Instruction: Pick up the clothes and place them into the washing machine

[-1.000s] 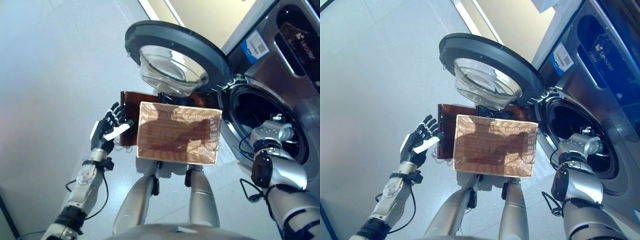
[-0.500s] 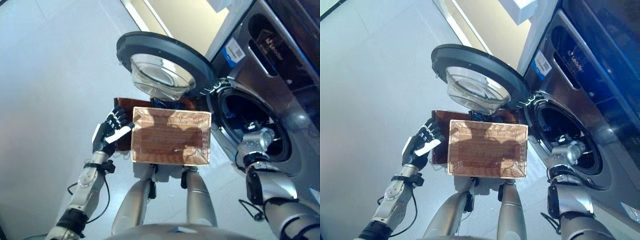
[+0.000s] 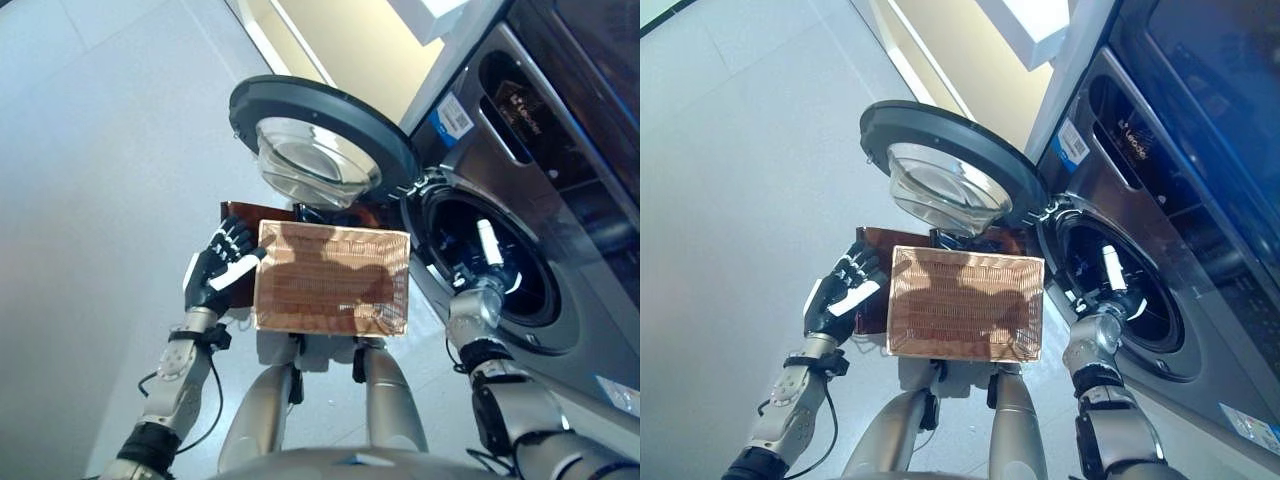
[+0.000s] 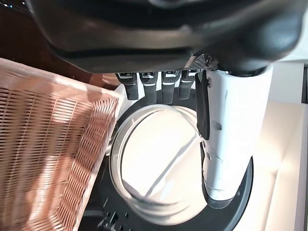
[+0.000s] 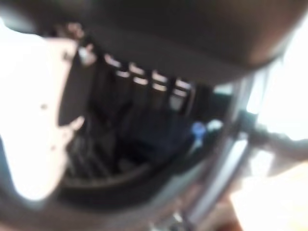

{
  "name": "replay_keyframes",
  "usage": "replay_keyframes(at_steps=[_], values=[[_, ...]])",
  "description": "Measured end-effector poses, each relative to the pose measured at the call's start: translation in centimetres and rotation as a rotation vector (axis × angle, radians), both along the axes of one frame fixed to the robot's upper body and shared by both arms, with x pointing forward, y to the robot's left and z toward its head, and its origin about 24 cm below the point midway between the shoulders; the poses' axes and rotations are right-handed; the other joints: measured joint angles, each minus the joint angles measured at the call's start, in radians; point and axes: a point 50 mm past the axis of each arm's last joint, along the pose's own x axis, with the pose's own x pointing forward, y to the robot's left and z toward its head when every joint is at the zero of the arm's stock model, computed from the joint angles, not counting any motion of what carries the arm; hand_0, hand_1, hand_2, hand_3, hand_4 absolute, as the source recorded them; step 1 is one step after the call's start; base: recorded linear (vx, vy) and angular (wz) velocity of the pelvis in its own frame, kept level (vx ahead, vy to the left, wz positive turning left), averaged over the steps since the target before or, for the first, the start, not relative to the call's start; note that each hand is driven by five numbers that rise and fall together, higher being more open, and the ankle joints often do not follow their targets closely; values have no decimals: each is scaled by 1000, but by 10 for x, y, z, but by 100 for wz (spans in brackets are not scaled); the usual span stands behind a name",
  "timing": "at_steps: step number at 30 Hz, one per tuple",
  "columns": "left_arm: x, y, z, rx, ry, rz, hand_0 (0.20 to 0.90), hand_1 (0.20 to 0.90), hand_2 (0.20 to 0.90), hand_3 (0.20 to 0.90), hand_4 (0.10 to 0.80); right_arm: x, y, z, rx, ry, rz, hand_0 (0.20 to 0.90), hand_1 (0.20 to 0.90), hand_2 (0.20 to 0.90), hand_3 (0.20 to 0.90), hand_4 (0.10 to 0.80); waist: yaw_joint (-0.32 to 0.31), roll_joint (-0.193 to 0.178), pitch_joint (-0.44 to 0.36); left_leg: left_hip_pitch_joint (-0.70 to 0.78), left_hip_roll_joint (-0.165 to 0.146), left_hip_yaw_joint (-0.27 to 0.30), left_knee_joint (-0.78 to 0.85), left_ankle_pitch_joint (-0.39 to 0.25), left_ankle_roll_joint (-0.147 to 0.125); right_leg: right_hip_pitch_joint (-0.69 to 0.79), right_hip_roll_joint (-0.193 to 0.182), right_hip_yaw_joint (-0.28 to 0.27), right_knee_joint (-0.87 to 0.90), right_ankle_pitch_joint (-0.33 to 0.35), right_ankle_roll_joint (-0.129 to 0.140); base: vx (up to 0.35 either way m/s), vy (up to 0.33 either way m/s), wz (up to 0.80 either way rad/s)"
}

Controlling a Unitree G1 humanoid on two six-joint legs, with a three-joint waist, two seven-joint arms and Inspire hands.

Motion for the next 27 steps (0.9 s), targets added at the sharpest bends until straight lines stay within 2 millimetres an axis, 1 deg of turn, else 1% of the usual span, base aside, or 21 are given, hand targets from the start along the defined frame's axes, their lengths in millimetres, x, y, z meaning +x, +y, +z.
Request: replay_keyframes(at_steps=[2,4,5,7,9,10,11,16,18,19,21,23,26,27], values=[[0,2,-1,-3,3,15,900,900,900,900,800,-2,6,-4,-54,28,54,900,900,900,900,800,1,-3,-2,3,2,1,6,-1,-1,7,2,-1,-2,1,-1,9,5,-2],[-3,5,-4,1,16,30,900,900,900,900,800,-10,15,-11,-110,66,123,900,900,900,900,800,1,-12,-15,15,7,3,6,-7,-7,20,7,-1,-10,2,-3,30,9,-5],[-4,6,-5,1,19,35,900,900,900,900,800,-9,18,-10,-128,62,143,900,900,900,900,800,2,-14,-16,18,8,3,6,-8,-9,26,8,-1,-14,2,-3,34,-3,-2],[-7,7,-8,9,33,40,900,900,900,900,800,-18,28,-17,-187,96,218,900,900,900,900,800,-1,-25,-26,37,11,5,6,-12,-10,46,12,1,-19,1,-4,72,-6,-8],[-10,7,-12,31,52,38,900,900,900,900,800,-26,34,-22,-226,114,273,900,900,900,900,800,2,-34,-35,66,13,7,0,-16,-11,79,14,0,-36,1,-3,86,-6,-8],[-12,9,-16,42,69,41,900,900,900,900,800,-33,35,-29,-240,140,294,900,900,900,900,800,-1,-41,-52,72,15,8,-4,-18,-13,86,16,0,-45,1,-2,76,-3,-3],[-14,10,-18,45,82,47,900,900,900,900,800,-36,37,-32,-257,161,317,900,900,900,900,800,2,-49,-63,85,17,9,-16,-18,-13,97,18,0,-56,6,-2,75,0,-2],[-23,13,-30,63,137,65,900,900,900,900,800,-54,38,-45,-357,247,399,900,900,900,900,800,0,-60,-78,153,22,9,-44,-18,-14,177,25,-7,-108,17,-1,109,-2,2],[-28,15,-40,81,184,73,900,900,900,900,800,-64,38,-53,-409,294,475,900,900,900,900,800,2,-61,-78,215,26,5,-70,-19,-15,245,32,-13,-144,20,0,123,13,-1],[-33,17,-43,90,203,77,900,900,900,900,800,-69,40,-57,-429,312,510,900,900,900,900,800,3,-64,-82,245,29,6,-78,-24,-21,278,34,-15,-158,19,-1,123,18,0],[-39,18,-49,102,225,79,900,900,900,900,800,-74,40,-59,-443,324,538,900,900,900,900,800,4,-66,-100,264,30,5,-94,-24,-21,293,38,-15,-171,19,-1,111,8,1],[-47,20,-62,134,292,82,900,900,900,900,800,-80,39,-64,-470,362,587,900,900,900,900,800,3,-65,-102,315,30,5,-106,-24,-21,357,41,-16,-205,26,2,95,3,-4],[-55,22,-70,156,335,86,900,900,900,900,800,-90,39,-70,-503,405,636,900,900,900,900,800,5,-71,-113,373,32,7,-122,-31,-27,421,44,-16,-241,28,5,99,-1,-9],[-58,23,-74,178,361,80,900,900,900,900,800,-92,37,-71,-542,425,660,900,900,900,900,800,7,-71,-116,388,31,6,-122,-32,-26,444,44,-16,-253,32,5,87,2,-7]])
